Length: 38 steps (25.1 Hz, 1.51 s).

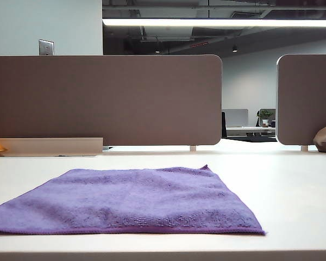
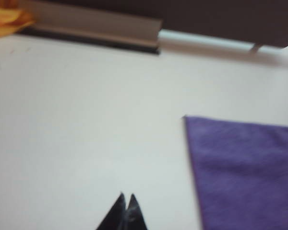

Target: Fold the bottom of the cloth upward, then fold it vertically to form a square shape.

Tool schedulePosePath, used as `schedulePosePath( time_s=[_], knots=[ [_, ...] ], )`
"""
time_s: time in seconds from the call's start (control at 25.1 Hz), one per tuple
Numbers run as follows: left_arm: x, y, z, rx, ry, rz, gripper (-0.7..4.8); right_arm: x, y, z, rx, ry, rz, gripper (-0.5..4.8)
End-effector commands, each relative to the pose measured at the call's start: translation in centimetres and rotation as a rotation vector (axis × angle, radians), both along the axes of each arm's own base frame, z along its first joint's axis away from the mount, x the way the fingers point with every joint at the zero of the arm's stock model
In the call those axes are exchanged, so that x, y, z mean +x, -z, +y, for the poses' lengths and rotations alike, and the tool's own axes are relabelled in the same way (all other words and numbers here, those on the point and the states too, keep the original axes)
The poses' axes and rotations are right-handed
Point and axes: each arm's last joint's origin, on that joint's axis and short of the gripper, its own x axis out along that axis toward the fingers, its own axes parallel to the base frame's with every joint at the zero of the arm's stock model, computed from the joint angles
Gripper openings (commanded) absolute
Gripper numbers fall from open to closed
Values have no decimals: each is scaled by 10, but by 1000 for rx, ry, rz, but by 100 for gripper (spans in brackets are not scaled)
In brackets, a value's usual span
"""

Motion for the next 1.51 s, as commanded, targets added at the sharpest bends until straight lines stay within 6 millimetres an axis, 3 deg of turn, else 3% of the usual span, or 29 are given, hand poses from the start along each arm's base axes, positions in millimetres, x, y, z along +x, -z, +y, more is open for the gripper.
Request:
schedulePosePath(
  time_s=[0.04,0.2,0.28,0.4,0.52,0.6,0.8,0.92,1.04,1.16,1.24,1.28,1.39,1.43,1.51],
  knots=[
    [-6,-31,-4,-65,126,-102,-5,-4,-26,4,218,-147,-115,-1],
    [-16,-59,-8,-217,284,-148,-5,-10,-46,8,321,-306,-167,0],
    [-20,-68,-10,-282,327,-168,-5,-12,-50,10,336,-392,-187,0],
    [-22,-74,-12,-428,423,-164,-1,-14,-50,13,507,-515,-110,0],
    [-31,-87,-18,-488,703,-128,-1,-21,-61,18,456,-739,-120,-1],
    [-40,-100,-19,-494,750,-114,-1,-26,-73,18,444,-760,-134,-1],
    [-61,-132,-18,-437,699,-186,-2,-36,-93,17,356,-729,-152,0],
    [-86,-157,-15,-272,516,-181,-2,-52,-115,15,215,-637,-155,4],
    [-95,-172,-10,-127,308,-43,-2,-59,-129,13,113,-513,-134,23],
    [-76,-193,-8,-17,269,81,-3,-49,-138,11,46,-501,-31,23],
    [-45,-201,-8,-39,288,182,-3,-32,-141,9,16,-517,36,23],
    [-18,-201,-9,-62,310,280,-3,-21,-140,8,3,-523,69,23],
    [35,-187,-9,-110,334,484,-3,7,-130,4,20,-528,192,23],
    [62,-174,-9,-129,329,592,-3,20,-124,2,37,-533,258,23],
    [85,-157,-9,-151,324,707,-1,30,-118,1,37,-533,305,23]
  ],
)
